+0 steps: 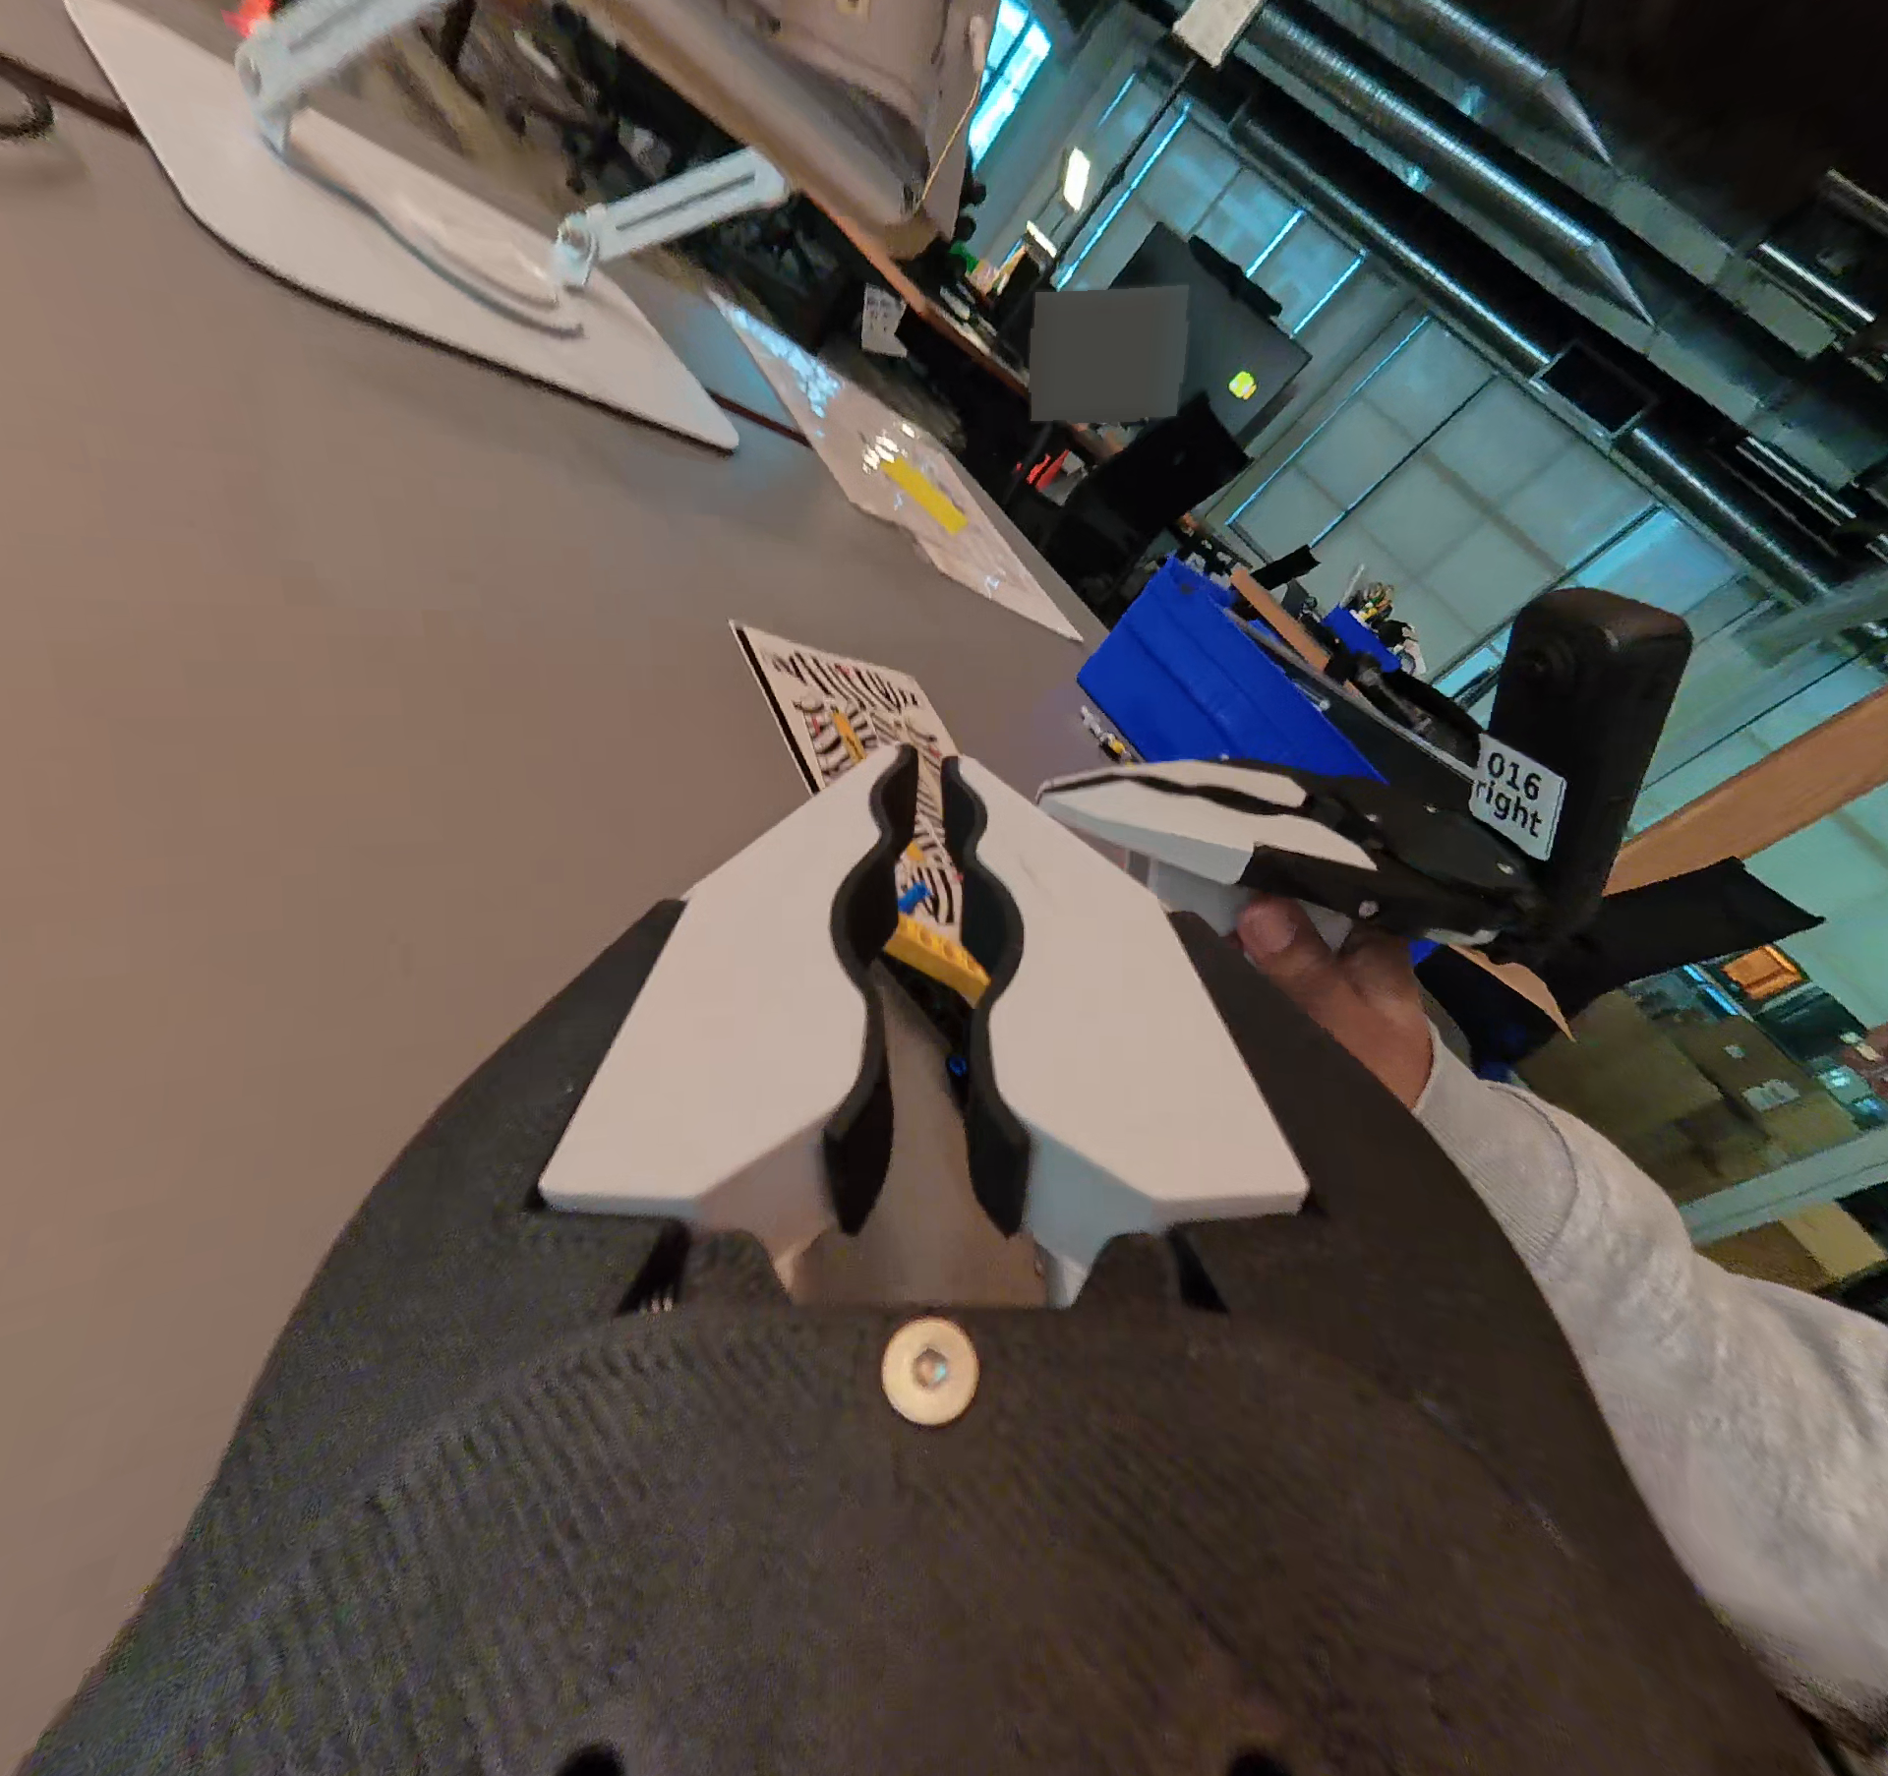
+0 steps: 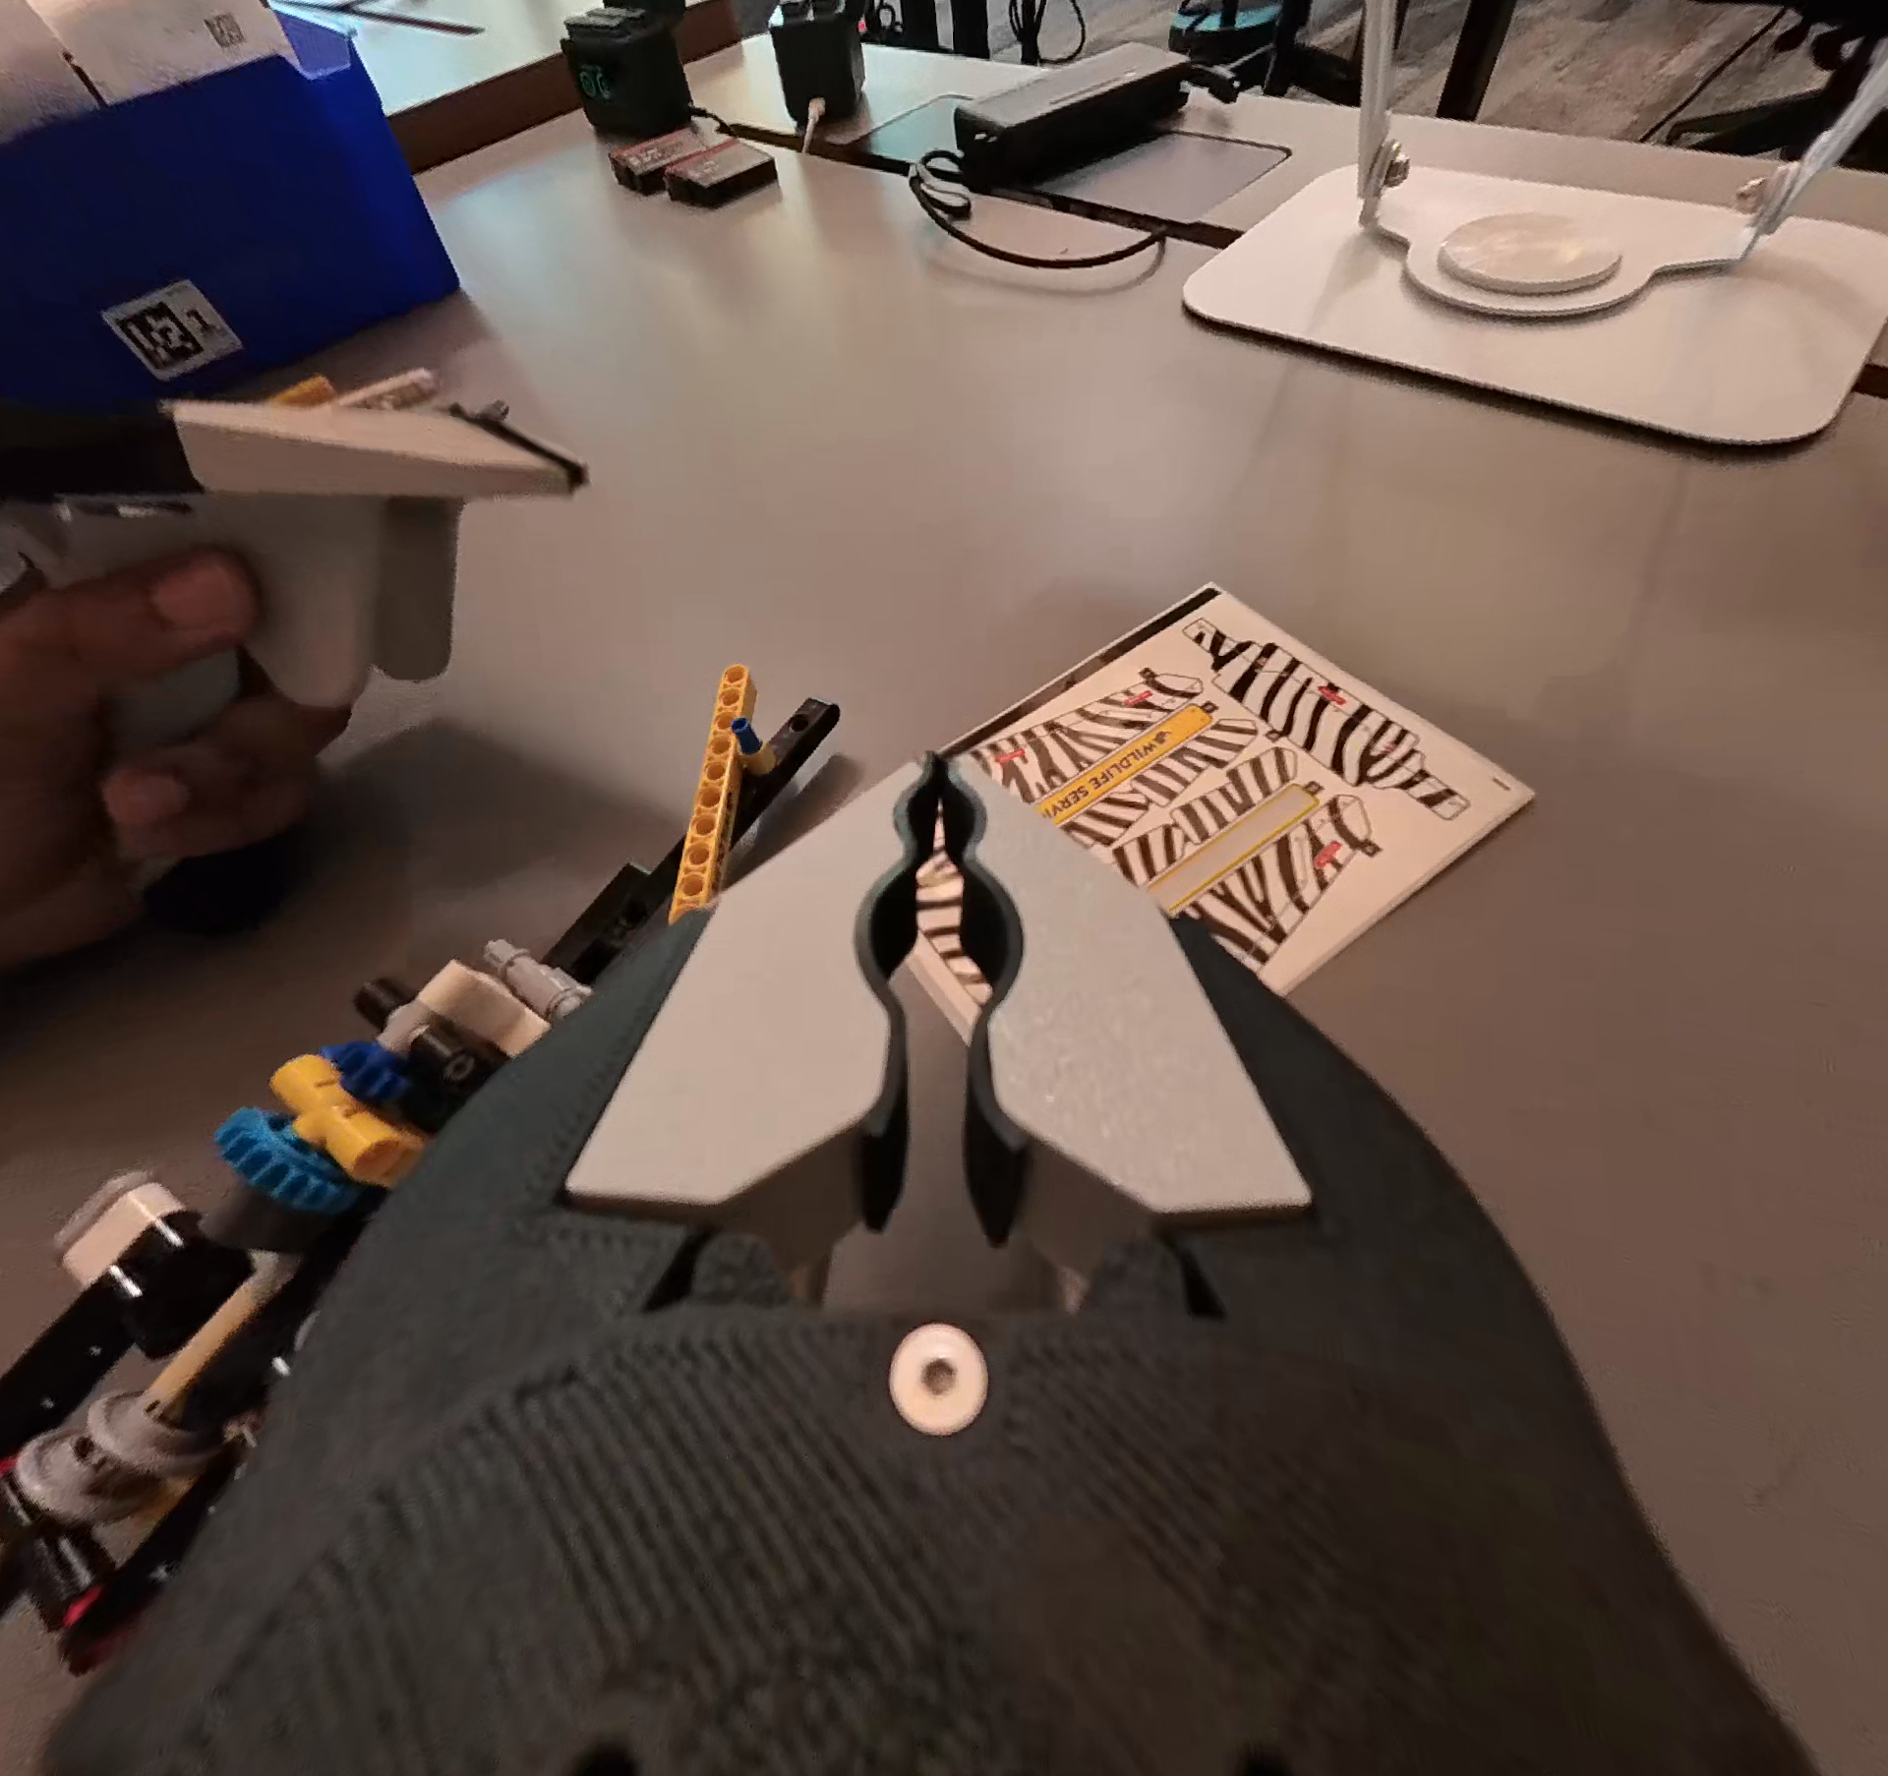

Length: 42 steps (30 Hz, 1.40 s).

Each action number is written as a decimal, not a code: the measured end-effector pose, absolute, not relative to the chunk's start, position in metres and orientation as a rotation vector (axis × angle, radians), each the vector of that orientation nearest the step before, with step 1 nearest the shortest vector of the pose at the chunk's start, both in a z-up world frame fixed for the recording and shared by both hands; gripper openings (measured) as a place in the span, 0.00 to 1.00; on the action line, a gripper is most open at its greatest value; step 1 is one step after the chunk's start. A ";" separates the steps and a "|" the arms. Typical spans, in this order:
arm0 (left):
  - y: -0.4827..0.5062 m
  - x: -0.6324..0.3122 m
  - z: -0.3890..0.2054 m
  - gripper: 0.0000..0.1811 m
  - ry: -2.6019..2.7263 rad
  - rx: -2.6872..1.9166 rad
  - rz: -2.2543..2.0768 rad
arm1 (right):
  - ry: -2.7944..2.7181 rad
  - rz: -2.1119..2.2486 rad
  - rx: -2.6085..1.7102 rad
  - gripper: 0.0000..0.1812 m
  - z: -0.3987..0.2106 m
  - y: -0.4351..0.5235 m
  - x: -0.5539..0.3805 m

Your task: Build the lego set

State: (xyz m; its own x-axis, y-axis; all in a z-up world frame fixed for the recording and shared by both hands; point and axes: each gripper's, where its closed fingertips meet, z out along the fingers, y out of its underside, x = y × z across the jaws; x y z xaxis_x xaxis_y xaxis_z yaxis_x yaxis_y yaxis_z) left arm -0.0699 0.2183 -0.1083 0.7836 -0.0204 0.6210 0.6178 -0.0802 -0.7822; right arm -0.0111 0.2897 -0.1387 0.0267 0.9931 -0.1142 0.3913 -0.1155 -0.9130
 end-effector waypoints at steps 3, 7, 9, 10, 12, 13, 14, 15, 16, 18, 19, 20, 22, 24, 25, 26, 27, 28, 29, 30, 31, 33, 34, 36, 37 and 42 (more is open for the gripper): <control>0.223 -0.076 -0.100 0.01 -0.438 -1.556 -0.482 | -1.467 1.051 -1.609 0.00 -0.143 0.289 -0.012; 0.231 -0.078 -0.093 0.00 -0.340 -1.564 -0.329 | -1.412 1.078 -1.631 0.00 -0.140 0.295 -0.012; 0.234 -0.077 -0.090 0.00 -0.299 -1.566 -0.283 | -1.401 1.098 -1.642 0.00 -0.140 0.296 -0.011; 0.235 -0.075 -0.089 0.00 -0.287 -1.569 -0.275 | -1.400 1.101 -1.642 0.00 -0.139 0.296 -0.011; 0.233 -0.073 -0.087 0.00 -0.270 -1.557 -0.254 | -1.399 1.096 -1.636 0.00 -0.139 0.296 -0.011; 0.233 -0.074 -0.086 0.00 -0.266 -1.552 -0.239 | -1.404 1.093 -1.637 0.00 -0.139 0.295 -0.011; 0.232 -0.074 -0.085 0.00 -0.263 -1.551 -0.225 | -1.410 1.092 -1.639 0.00 -0.140 0.295 -0.012; 0.231 -0.075 -0.085 0.00 -0.265 -1.549 -0.211 | -1.415 1.094 -1.642 0.00 -0.141 0.295 -0.012; 0.230 -0.077 -0.084 0.00 -0.272 -1.544 -0.201 | -1.418 1.099 -1.642 0.00 -0.141 0.294 -0.012; 0.228 -0.081 -0.084 0.00 -0.304 -1.533 -0.196 | -1.421 1.115 -1.639 0.00 -0.140 0.293 -0.012; 0.228 -0.083 -0.085 0.00 -0.314 -1.533 -0.202 | -1.423 1.123 -1.637 0.00 -0.140 0.292 -0.012; 0.229 -0.083 -0.086 0.00 -0.320 -1.534 -0.214 | -1.425 1.129 -1.638 0.00 -0.140 0.292 -0.012; 0.228 -0.084 -0.086 0.00 -0.338 -1.523 -0.250 | -1.429 1.138 -1.643 0.00 -0.140 0.292 -0.012; 0.227 -0.082 -0.086 0.00 -0.341 -1.514 -0.289 | -1.432 1.140 -1.646 0.00 -0.141 0.291 -0.012; 0.226 -0.081 -0.086 0.00 -0.341 -1.514 -0.294 | -1.432 1.139 -1.646 0.00 -0.141 0.291 -0.012; 0.226 -0.081 -0.086 0.00 -0.336 -1.515 -0.291 | -1.433 1.138 -1.647 0.00 -0.141 0.291 -0.012; 0.227 -0.080 -0.086 0.01 -0.331 -1.520 -0.289 | -1.434 1.136 -1.647 0.00 -0.141 0.291 -0.012; 0.227 -0.078 -0.086 0.00 -0.324 -1.526 -0.290 | -1.436 1.134 -1.647 0.00 -0.141 0.291 -0.012; 0.228 -0.078 -0.086 0.00 -0.319 -1.529 -0.291 | -1.438 1.132 -1.647 0.00 -0.142 0.291 -0.012; 0.228 -0.077 -0.086 0.00 -0.317 -1.529 -0.295 | -1.440 1.129 -1.647 0.00 -0.142 0.291 -0.012; 0.228 -0.076 -0.086 0.01 -0.315 -1.530 -0.301 | -1.442 1.126 -1.646 0.00 -0.142 0.291 -0.013; 0.229 -0.076 -0.088 0.01 -0.317 -1.536 -0.309 | -1.445 1.123 -1.642 0.00 -0.142 0.290 -0.013; 0.230 -0.076 -0.088 0.01 -0.320 -1.541 -0.314 | -1.446 1.123 -1.640 0.00 -0.142 0.290 -0.012; 0.231 -0.078 -0.090 0.02 -0.332 -1.550 -0.320 | -1.445 1.124 -1.637 0.00 -0.141 0.290 -0.012; 0.231 -0.079 -0.091 0.03 -0.340 -1.555 -0.321 | -1.444 1.125 -1.637 0.00 -0.141 0.290 -0.012; 0.235 -0.077 -0.098 0.00 -0.346 -1.613 -0.309 | -1.450 1.129 -1.631 0.01 -0.141 0.289 -0.012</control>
State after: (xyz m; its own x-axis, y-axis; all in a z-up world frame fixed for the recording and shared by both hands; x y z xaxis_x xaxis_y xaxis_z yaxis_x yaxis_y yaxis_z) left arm -0.0770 0.2346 -0.0979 0.9156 0.0364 0.4005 0.4020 -0.0604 -0.9136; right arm -0.0123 0.2888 -0.1410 0.0069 0.9857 -0.1682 0.4048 -0.1566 -0.9009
